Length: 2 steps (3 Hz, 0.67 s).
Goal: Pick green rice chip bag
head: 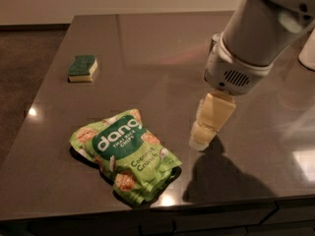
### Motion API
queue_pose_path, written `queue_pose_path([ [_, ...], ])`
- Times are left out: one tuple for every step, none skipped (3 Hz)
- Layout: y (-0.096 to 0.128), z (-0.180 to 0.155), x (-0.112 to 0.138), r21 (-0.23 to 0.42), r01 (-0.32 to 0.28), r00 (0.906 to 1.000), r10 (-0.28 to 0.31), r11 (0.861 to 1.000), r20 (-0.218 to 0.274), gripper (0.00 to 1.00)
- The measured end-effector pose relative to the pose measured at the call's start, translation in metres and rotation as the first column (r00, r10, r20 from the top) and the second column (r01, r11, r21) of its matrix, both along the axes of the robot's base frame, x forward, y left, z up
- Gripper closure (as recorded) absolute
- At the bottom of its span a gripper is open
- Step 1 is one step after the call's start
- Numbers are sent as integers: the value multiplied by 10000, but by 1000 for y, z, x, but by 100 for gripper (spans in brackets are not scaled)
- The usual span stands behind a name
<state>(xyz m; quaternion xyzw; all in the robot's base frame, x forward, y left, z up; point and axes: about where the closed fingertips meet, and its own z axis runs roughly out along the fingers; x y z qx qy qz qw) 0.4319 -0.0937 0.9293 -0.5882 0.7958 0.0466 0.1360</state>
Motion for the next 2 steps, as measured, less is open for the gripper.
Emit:
queue_pose_path([
  [36,-20,-11,219,-176,9992,184,9996,-366,0],
  [65,-43,-18,375,-348,9971,373,9987,-665,0],
])
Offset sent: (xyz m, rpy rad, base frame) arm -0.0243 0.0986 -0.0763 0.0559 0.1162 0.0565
